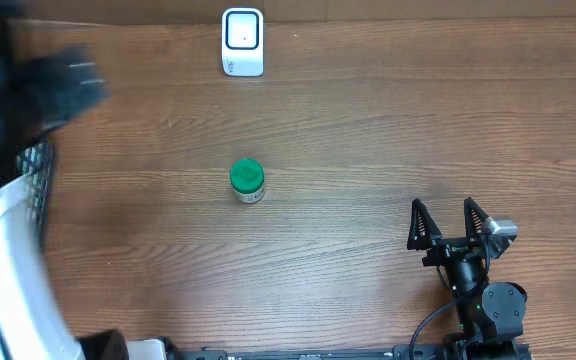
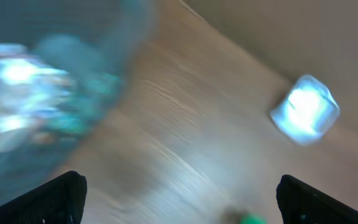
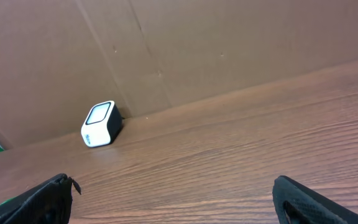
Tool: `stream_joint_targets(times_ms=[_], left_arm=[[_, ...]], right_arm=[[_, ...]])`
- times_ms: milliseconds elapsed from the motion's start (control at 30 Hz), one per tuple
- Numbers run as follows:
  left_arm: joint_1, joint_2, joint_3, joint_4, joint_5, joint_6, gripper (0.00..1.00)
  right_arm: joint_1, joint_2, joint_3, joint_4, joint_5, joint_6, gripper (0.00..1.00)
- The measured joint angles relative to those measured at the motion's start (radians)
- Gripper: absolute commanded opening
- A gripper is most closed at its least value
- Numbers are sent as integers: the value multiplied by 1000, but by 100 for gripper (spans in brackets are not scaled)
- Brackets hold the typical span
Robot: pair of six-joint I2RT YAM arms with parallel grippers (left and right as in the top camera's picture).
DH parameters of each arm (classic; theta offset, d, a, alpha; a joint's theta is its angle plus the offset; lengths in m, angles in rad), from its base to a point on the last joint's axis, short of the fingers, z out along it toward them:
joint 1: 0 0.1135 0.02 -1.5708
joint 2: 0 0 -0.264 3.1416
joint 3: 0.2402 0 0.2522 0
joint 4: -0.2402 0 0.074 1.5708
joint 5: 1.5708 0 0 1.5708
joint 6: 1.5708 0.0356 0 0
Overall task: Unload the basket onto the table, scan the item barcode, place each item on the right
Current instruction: 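Move left gripper back into basket and grasp Kleenex tissue pack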
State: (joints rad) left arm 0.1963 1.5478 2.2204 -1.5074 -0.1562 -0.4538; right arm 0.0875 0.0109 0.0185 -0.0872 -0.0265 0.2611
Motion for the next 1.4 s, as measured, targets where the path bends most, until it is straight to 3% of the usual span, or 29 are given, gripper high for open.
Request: stream_joint_targets(times_ms=[233,400,800,967,1400], left_arm=[[509,-30,-1,76,145,46,98],[698,71,-55,132,309,68,98],[767,328,-216,187,364,180,88],[767,336,-357,310,367,211,82],[738,349,-742,683,367,271,82]], right_arm=[[0,0,0,0,0,0,100],[0,0,0,0,0,1,100],[0,0,0,0,0,0,100],[0,0,0,0,0,0,100],[0,0,0,0,0,0,100]])
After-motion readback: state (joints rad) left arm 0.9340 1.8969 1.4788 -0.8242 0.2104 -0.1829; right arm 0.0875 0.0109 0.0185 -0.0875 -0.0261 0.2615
